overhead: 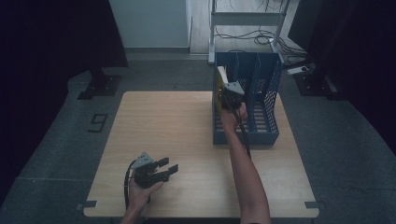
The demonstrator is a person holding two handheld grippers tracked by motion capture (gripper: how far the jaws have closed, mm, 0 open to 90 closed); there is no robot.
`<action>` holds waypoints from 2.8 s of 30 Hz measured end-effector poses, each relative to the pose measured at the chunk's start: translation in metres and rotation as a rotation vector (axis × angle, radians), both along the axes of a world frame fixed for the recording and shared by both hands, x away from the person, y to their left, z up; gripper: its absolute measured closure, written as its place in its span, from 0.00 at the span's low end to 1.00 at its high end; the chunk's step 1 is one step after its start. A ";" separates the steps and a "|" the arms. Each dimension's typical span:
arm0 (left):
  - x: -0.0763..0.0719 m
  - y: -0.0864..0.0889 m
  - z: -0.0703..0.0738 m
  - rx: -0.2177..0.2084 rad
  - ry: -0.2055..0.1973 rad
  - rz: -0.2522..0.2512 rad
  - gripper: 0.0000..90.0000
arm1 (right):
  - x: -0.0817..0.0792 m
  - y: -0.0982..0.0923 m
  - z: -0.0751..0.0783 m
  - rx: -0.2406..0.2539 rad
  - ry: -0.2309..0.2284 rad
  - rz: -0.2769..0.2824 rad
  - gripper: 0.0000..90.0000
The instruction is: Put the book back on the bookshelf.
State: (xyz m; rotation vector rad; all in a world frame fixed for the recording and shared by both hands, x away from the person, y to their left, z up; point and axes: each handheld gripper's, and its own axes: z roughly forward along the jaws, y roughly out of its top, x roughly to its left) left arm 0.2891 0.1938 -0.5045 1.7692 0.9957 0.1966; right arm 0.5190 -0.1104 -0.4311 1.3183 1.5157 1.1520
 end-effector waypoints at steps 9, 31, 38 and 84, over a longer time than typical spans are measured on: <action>0.002 0.002 -0.002 0.001 0.005 0.004 0.46 | 0.009 0.002 -0.005 0.001 -0.012 -0.006 0.83; 0.000 -0.001 -0.002 0.008 0.006 -0.004 0.46 | 0.008 0.002 -0.006 -0.028 -0.004 0.038 0.80; 0.000 -0.003 -0.002 0.010 0.007 -0.011 0.46 | 0.006 -0.001 -0.008 -0.035 0.003 0.054 0.76; -0.001 -0.005 -0.002 0.016 0.010 -0.015 0.46 | -0.018 -0.019 -0.010 0.023 -0.014 0.130 0.50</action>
